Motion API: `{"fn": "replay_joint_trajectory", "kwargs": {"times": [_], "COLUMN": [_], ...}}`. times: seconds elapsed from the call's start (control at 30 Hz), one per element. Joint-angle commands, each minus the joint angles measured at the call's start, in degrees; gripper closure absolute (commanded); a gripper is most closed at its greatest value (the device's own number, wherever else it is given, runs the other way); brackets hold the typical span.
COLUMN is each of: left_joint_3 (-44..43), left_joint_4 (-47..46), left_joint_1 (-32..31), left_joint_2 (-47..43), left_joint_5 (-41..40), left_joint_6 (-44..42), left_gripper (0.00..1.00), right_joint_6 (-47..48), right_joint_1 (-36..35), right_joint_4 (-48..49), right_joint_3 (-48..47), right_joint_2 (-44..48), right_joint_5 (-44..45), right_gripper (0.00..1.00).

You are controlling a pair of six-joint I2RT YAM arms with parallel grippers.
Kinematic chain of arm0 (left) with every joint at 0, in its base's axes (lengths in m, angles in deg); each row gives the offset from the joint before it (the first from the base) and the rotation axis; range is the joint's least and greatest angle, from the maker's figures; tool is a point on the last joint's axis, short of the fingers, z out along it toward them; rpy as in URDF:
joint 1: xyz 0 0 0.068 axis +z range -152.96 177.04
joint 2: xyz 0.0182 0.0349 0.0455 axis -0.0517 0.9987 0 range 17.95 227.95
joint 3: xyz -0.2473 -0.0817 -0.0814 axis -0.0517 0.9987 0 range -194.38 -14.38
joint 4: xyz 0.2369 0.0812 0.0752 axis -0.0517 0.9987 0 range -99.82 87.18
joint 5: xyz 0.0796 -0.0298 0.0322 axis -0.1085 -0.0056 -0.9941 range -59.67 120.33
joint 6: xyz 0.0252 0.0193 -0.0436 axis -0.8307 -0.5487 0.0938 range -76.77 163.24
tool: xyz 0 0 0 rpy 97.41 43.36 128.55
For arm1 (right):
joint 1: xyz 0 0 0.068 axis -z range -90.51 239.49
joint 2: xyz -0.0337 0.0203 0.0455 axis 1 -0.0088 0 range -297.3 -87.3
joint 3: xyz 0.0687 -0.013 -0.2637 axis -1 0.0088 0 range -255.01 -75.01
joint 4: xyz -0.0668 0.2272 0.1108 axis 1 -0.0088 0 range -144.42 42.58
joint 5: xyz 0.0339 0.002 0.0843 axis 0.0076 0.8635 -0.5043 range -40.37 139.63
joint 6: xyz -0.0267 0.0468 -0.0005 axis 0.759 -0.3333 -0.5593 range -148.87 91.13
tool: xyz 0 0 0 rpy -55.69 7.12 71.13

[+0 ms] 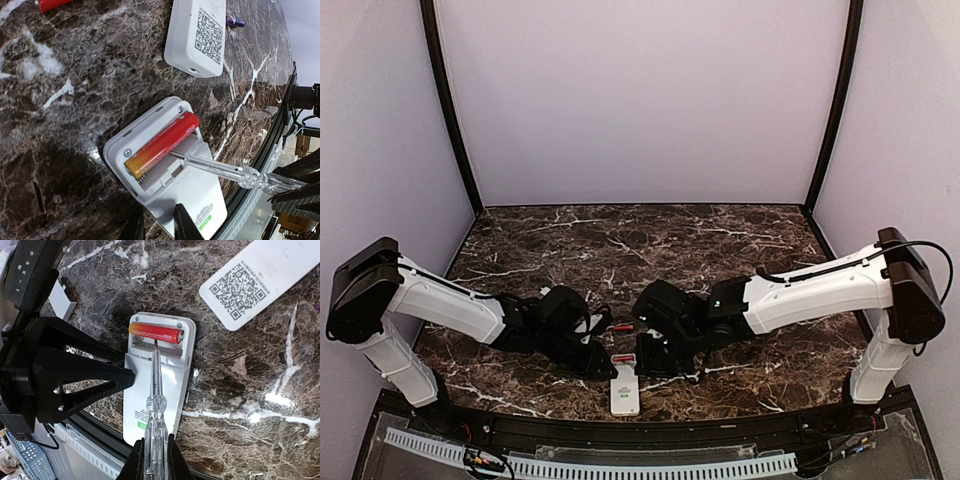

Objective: Unload the batteries from the remote control
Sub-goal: Remove the battery from the remote control without the battery cover.

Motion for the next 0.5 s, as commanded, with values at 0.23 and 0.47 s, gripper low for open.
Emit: {"fn": "replay_joint_trajectory", "kwargs": {"times": [0.23, 0.47], "left_joint_3": [0.5, 0.45], "left_joint_4": [3.26, 3.26], "left_joint_1": [-0.28, -0.28], "left_joint_2": [2.36, 2.38], "left_joint_5": [-2.02, -2.01], "left_joint_6": [-1.25, -1.28], "left_gripper": [0.81, 0.81], "right_joint_6": [2.85, 4.1], "right_joint_1": [-0.54, 0.28], "right_joint_4": [5.67, 11.53], "right_joint_3": [2.98, 4.89], "right_joint_2": [3.09, 4.07], "right_joint_5": [8.91, 6.02], "right_gripper": [1.0, 1.0]}}
